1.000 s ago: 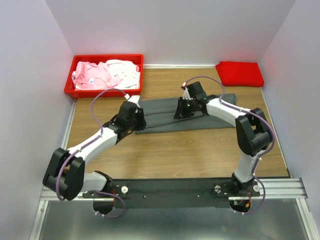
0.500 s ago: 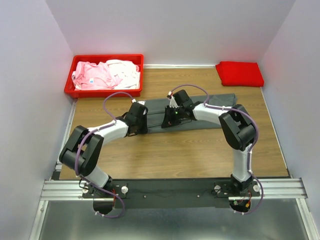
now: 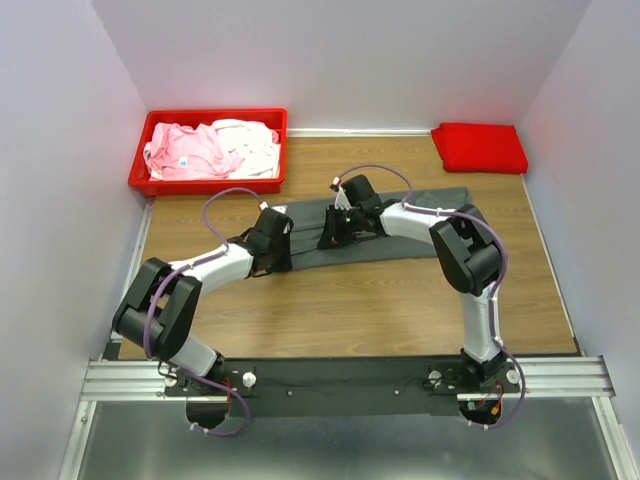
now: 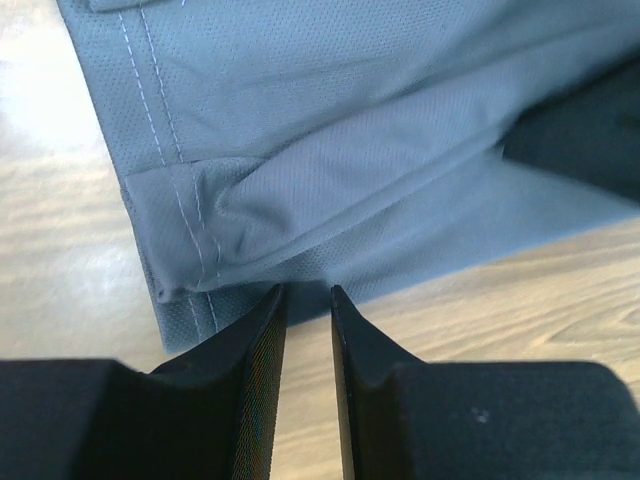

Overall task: Fold and stack the t-shirts
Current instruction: Fold the tshirt

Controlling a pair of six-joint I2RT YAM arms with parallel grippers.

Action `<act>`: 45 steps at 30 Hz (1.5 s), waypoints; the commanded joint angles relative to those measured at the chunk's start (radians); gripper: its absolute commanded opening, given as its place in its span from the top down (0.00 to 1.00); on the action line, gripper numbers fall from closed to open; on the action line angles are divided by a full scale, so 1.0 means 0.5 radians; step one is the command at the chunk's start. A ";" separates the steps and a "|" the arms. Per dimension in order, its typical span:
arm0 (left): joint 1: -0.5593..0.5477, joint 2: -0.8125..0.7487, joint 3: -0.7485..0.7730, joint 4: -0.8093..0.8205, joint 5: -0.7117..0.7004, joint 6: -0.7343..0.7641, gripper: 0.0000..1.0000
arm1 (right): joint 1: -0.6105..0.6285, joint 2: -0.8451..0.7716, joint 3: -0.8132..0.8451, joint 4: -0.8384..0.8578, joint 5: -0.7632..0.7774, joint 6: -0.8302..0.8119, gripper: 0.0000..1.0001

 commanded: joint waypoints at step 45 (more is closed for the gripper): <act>-0.001 -0.371 -0.198 -0.281 -0.030 -0.085 0.67 | -0.410 0.125 0.344 -0.010 -0.132 -0.129 0.75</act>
